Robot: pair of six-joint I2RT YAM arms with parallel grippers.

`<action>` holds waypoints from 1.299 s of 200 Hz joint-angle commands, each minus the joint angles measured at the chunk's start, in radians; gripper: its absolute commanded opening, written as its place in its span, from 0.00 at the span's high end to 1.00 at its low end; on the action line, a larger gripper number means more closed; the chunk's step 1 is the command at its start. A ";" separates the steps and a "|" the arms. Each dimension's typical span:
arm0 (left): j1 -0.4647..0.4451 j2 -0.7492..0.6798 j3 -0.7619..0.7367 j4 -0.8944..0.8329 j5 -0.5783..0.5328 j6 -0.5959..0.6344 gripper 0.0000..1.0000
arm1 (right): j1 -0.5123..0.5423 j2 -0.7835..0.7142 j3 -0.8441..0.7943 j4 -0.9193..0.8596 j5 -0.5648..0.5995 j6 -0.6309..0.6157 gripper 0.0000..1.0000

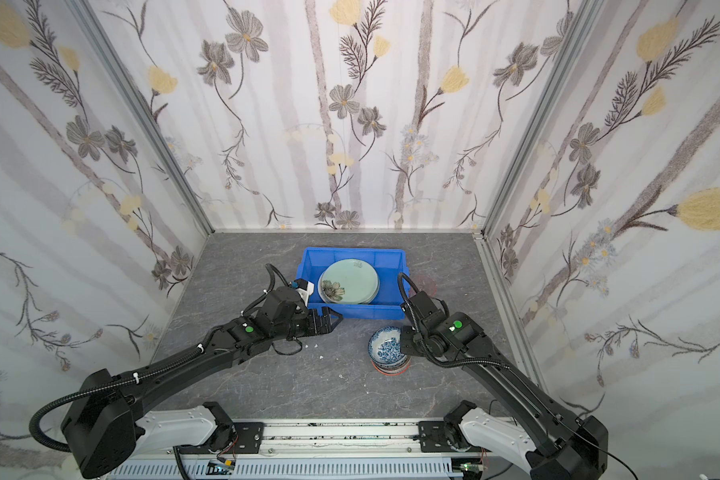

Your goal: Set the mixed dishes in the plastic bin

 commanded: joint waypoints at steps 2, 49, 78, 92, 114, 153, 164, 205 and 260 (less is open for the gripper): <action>-0.001 0.009 -0.002 0.031 -0.005 0.008 0.00 | 0.007 0.015 -0.004 0.020 -0.001 0.014 0.69; -0.001 0.034 -0.002 0.039 0.000 0.010 0.00 | 0.019 0.026 -0.012 0.033 -0.006 0.019 0.74; -0.001 0.037 -0.005 0.042 0.004 0.010 0.00 | 0.021 0.034 -0.018 0.046 -0.007 0.018 0.79; -0.001 0.037 -0.009 0.044 0.002 0.010 0.00 | 0.021 0.040 -0.015 0.048 -0.008 0.016 0.81; -0.001 0.042 -0.012 0.049 0.005 0.009 0.00 | 0.022 0.049 -0.006 0.043 -0.003 0.012 0.84; 0.000 0.045 -0.013 0.052 0.004 0.010 0.00 | 0.022 0.054 0.002 0.050 0.000 0.005 0.91; 0.000 0.047 -0.015 0.053 0.004 0.011 0.00 | 0.022 0.052 0.004 0.052 0.005 0.004 0.92; -0.001 0.051 -0.019 0.055 0.012 0.009 0.00 | 0.021 0.055 0.019 0.051 0.016 0.000 0.96; -0.014 0.052 -0.002 0.058 0.047 0.033 0.00 | 0.020 0.070 0.050 0.049 0.012 -0.019 0.98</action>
